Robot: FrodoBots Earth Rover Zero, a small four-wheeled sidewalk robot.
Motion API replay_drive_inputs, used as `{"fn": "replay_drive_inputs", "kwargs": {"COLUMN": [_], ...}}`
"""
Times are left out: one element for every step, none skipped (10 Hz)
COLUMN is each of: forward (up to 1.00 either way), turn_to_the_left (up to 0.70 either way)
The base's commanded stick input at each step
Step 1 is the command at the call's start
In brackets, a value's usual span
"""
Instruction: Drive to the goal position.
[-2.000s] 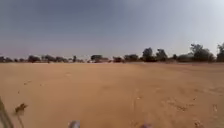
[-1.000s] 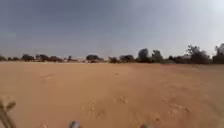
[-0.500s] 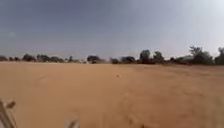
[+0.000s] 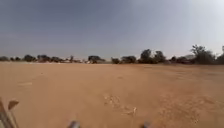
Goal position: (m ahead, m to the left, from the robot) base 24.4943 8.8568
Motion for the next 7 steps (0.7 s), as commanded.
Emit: {"fn": "replay_drive_inputs", "kwargs": {"forward": [1.0, 1.0, 1.0, 1.0, 1.0, 1.0, 1.0], "turn_to_the_left": [0.0, 0.0, 0.0, 0.0, 0.0, 0.0, 0.0]}}
